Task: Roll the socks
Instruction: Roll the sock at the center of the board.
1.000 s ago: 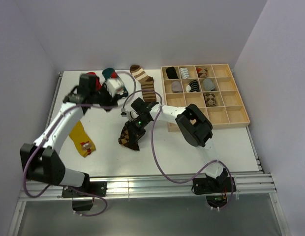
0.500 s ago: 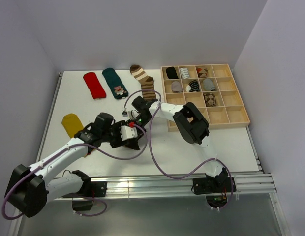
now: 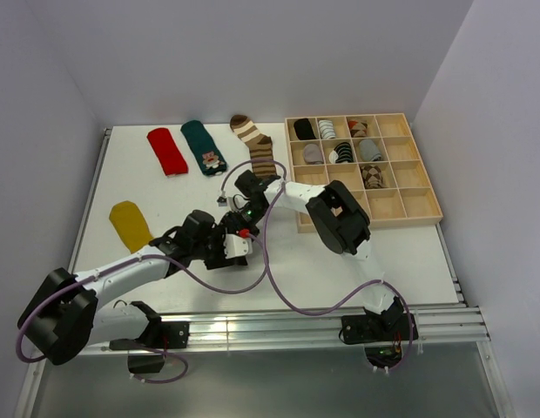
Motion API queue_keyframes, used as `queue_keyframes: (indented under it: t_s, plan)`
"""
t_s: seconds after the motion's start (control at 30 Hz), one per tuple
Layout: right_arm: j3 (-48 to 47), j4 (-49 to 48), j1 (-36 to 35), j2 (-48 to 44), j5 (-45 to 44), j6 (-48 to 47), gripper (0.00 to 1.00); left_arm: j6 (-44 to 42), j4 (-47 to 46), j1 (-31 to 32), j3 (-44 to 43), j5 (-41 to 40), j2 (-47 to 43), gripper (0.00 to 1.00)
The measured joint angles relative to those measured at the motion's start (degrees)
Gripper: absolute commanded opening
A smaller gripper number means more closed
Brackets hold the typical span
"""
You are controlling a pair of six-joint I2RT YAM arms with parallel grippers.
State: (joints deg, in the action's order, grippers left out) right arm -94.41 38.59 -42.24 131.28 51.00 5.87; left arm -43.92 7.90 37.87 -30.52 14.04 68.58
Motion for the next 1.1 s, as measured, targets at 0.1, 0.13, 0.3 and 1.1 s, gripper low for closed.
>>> queue_keyframes:
  t_s: [0.1,0.13,0.3,1.1]
  plan:
    - [0.3,-0.1,0.2,0.0,0.5,0.0,0.12,-0.2,-0.8,0.1,0.1,0.0,1.0,0.66]
    - [0.4,-0.2,0.3,0.0,0.6,0.0,0.13,-0.3,-1.1,0.1,0.1,0.1,1.4,0.66]
    - [0.7,-0.4,0.4,0.0,0.9,0.0,0.17,-0.4,-1.6,0.1,0.0,0.6,3.8,0.62]
    - [31.5,-23.6,3.1,-23.3,-16.0,9.8,0.55,-0.2,20.1,-10.1,-22.7,23.4,25.4,0.01]
